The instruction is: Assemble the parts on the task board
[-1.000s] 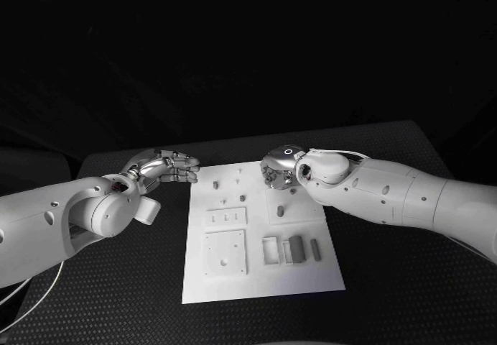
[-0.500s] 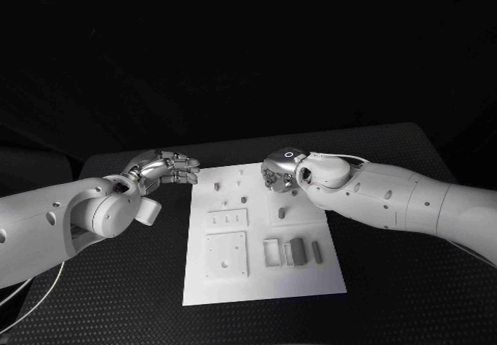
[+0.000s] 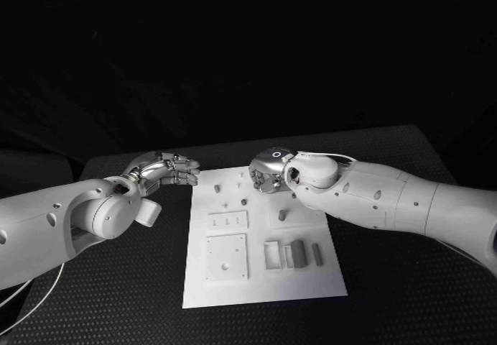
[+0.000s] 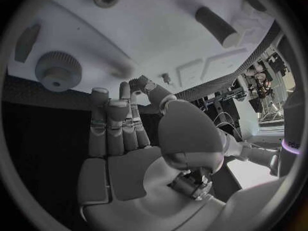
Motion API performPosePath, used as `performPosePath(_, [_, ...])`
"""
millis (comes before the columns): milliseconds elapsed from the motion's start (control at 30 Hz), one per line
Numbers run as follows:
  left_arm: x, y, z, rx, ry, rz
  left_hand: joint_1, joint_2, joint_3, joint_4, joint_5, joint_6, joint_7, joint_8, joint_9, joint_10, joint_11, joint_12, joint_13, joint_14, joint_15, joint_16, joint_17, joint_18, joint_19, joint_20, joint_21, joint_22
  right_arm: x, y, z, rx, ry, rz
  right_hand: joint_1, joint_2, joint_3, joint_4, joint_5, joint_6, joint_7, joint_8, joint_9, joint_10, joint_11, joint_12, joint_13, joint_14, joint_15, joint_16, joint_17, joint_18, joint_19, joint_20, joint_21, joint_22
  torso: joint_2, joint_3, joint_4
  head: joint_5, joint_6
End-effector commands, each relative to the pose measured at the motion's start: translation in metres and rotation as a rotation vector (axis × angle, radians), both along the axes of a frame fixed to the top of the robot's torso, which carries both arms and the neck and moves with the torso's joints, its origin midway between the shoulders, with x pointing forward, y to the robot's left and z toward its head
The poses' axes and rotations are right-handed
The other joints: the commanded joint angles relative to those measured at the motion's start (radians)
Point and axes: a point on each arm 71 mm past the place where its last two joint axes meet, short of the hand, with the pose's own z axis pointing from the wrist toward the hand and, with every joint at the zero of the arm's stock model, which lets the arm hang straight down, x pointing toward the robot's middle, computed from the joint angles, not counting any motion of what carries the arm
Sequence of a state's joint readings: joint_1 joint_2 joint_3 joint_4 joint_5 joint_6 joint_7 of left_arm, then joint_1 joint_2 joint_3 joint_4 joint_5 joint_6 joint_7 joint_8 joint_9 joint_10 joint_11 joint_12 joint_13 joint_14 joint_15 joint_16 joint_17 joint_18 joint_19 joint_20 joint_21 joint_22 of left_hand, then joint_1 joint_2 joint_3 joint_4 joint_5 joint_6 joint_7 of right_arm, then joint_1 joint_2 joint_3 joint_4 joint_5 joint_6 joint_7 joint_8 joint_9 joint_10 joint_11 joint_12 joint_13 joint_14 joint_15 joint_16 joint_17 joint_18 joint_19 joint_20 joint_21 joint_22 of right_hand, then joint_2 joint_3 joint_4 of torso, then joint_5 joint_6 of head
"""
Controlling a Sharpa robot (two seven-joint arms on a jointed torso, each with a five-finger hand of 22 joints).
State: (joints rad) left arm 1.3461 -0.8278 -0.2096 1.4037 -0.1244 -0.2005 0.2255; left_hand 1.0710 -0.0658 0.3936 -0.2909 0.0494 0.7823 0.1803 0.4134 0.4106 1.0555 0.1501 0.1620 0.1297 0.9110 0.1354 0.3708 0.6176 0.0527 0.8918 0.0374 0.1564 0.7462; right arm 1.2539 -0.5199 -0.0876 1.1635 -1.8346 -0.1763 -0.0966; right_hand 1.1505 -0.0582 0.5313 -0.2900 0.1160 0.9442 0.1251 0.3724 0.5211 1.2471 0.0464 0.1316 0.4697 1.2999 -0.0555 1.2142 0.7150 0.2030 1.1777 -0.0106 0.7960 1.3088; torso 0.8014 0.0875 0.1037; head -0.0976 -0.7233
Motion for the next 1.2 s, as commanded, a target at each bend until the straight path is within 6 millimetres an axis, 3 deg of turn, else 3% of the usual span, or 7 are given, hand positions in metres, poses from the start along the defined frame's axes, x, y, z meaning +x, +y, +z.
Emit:
performPosePath(33, [0.0,-0.002,0.001,-0.01,-0.002,-0.008,-0.003,-0.001,-0.006,0.001,0.0,-0.002,0.007,-0.007,-0.001,0.0,0.006,-0.006,-0.001,0.005,-0.004,-0.005,0.002,0.003,0.004,-0.003,-0.004,-0.002,0.002,0.005,0.002,-0.029,-0.027,-0.006,-0.012,-0.002,0.001,0.003,0.003,0.002,0.008,-0.002,-0.002,0.002,0.006,0.001,0.002,-0.001,-0.004,0.007,-0.002,0.059,0.002,-0.004,0.005,0.021,0.0,-0.0016,0.072,0.003,0.002])
performPosePath(367, [0.001,-0.005,0.002,-0.011,-0.003,-0.012,-0.002,-0.002,-0.006,0.001,0.0,-0.003,0.008,-0.008,-0.001,0.0,0.007,-0.008,-0.002,0.005,-0.004,-0.007,0.003,0.003,0.005,-0.003,-0.005,-0.002,0.011,0.027,0.013,-0.005,-0.069,-0.004,-0.019,-0.005,0.004,0.006,0.004,0.004,0.008,-0.005,-0.001,0.004,0.005,-0.001,0.006,-0.001,-0.004,0.009,-0.003,0.059,0.003,-0.004,0.007,0.02,0.0,-0.0012,0.0697,0.014,0.012])
performPosePath(567, [0.001,-0.006,0.002,-0.012,-0.003,-0.013,-0.002,-0.002,-0.006,0.001,0.0,-0.003,0.008,-0.008,-0.002,0.0,0.007,-0.008,-0.002,0.005,-0.004,-0.007,0.003,0.002,0.005,-0.003,-0.005,-0.002,0.015,0.029,0.018,0.004,-0.11,-0.019,-0.021,-0.007,0.005,0.005,0.004,0.005,0.007,-0.006,-0.001,0.004,0.005,-0.002,0.007,-0.001,-0.004,0.01,-0.003,0.059,0.003,-0.005,0.007,0.02,0.001,-0.0007,0.0701,0.016,0.017])
performPosePath(1200, [0.005,-0.011,0.002,-0.011,-0.008,-0.019,0.001,-0.002,-0.005,0.001,0.0,-0.003,0.009,-0.009,-0.002,0.001,0.007,-0.01,-0.002,0.006,-0.004,-0.008,0.004,0.002,0.006,-0.004,-0.007,-0.003,0.018,0.049,0.017,0.008,-0.167,0.016,-0.023,-0.017,0.011,0.004,0.003,0.008,0.007,-0.009,0.001,0.007,0.004,-0.005,0.013,-0.001,-0.005,0.015,-0.005,0.059,0.005,-0.008,0.01,0.02,0.001,0.0026,0.07,0.027,0.017])
